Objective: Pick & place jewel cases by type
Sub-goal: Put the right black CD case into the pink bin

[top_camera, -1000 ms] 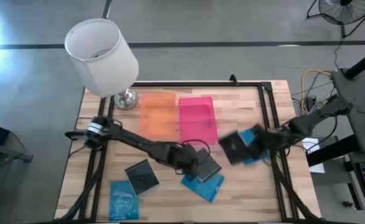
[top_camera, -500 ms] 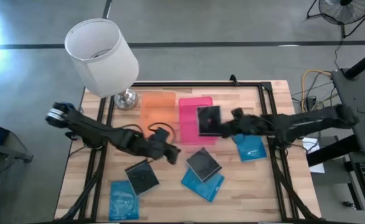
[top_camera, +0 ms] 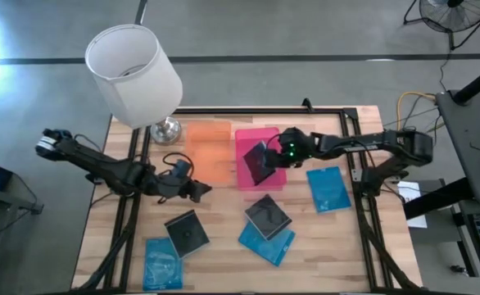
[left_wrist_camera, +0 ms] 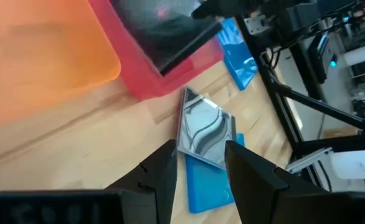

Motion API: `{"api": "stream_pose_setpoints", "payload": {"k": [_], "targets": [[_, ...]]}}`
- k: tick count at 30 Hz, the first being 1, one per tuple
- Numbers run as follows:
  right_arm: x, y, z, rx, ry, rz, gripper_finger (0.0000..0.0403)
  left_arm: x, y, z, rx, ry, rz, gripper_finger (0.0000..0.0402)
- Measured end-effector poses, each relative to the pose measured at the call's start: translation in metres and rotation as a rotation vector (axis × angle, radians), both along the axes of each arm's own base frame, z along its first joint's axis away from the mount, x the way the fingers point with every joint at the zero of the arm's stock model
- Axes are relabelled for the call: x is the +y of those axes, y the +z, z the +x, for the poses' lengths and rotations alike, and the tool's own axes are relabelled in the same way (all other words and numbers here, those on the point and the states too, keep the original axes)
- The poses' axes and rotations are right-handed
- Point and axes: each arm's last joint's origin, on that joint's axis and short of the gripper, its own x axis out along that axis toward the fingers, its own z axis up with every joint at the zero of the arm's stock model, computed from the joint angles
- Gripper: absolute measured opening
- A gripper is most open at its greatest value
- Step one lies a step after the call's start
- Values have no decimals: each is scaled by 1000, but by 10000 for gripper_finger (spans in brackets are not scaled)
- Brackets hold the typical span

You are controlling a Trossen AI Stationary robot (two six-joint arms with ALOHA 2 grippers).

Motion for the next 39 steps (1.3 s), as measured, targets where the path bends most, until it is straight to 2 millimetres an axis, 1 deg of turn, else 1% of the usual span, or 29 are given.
{"api": "stream_pose_setpoints", "payload": {"k": [2,5,7,9,13,15,17,19,21,24,27,31,35,39], "targets": [[2,5,8,10,43,-10,161,2,-5,-5,13,-1,4,117],[12,16,13,76,150,-32,214,2,-9,-6,13,-3,5,117],[21,25,9,178,214,-77,243,2,-10,-6,5,-8,10,117],[32,43,4,262,250,-161,264,1,-12,-5,-2,-18,17,117],[55,81,-13,382,305,-325,285,-2,-17,2,-67,-54,13,117],[70,92,-23,408,371,-324,287,-4,-18,8,-124,-97,-7,117],[84,95,-34,416,454,-259,285,-4,-21,17,-176,-146,-21,117],[98,85,-46,404,537,-135,280,-3,-26,28,-203,-161,-32,117],[112,71,-54,384,564,-30,273,-2,-35,38,-183,-185,-41,117],[131,50,-65,342,540,35,263,-2,-48,59,-146,-224,-87,117],[143,27,-69,267,483,80,256,-9,-59,80,-113,-279,-130,117],[145,-4,-74,230,379,81,259,-19,-71,110,-38,-360,-175,117],[145,-30,-72,113,333,103,269,-26,-77,137,47,-389,-183,117],[146,-58,-78,136,293,127,278,-31,-92,154,207,-403,-148,117]]}}
